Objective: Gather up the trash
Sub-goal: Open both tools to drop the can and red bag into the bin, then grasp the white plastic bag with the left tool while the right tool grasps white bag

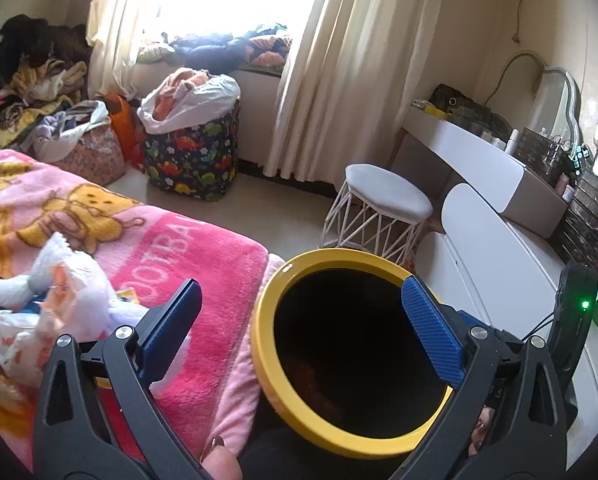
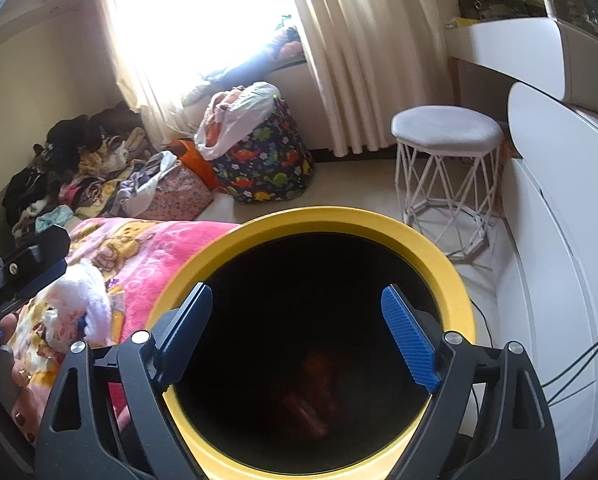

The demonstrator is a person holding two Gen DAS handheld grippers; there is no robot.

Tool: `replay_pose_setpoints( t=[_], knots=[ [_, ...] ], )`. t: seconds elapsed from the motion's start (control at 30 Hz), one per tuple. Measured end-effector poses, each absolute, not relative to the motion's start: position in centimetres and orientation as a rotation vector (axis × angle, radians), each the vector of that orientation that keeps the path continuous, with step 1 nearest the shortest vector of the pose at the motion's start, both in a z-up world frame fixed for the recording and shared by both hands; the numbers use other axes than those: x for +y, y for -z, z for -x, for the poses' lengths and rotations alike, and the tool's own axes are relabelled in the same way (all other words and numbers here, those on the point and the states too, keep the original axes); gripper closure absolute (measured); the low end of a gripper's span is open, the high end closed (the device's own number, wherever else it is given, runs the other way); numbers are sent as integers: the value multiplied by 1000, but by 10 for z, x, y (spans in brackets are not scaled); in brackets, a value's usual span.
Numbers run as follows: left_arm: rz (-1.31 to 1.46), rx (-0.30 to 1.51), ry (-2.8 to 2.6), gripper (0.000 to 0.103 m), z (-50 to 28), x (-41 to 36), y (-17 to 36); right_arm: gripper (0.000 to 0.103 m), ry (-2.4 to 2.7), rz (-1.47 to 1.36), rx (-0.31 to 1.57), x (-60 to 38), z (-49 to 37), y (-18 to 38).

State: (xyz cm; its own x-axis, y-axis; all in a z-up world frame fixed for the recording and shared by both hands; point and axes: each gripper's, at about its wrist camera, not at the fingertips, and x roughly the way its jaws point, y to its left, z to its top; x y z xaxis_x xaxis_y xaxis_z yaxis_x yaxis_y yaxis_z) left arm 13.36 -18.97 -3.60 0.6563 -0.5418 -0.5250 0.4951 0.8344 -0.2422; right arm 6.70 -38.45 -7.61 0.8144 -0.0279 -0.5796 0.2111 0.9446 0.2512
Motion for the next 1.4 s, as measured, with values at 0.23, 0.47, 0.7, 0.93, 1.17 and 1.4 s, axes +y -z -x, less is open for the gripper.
replay_pose_setpoints(
  t=[0.23, 0.47, 0.7, 0.93, 1.17, 1.4],
  knots=[
    [73, 593, 555, 11, -124, -170, 32, 16, 72, -286, 572, -364, -65, 63],
    [94, 584, 516, 11, -121, -151, 30, 15, 25, -270, 570, -346, -67, 58],
    [109, 575, 453, 11, -122, -124, 31, 15, -48, -229, 578, -321, -73, 56],
    [122, 570, 392, 11, -125, -94, 32, 14, -115, -197, 601, -296, -82, 55],
    [134, 562, 335, 11, -130, -64, 33, 14, -195, -180, 626, -274, -94, 54],
    [127, 562, 275, 11, -134, -33, 38, 14, -254, -156, 651, -251, -110, 55]
  ],
)
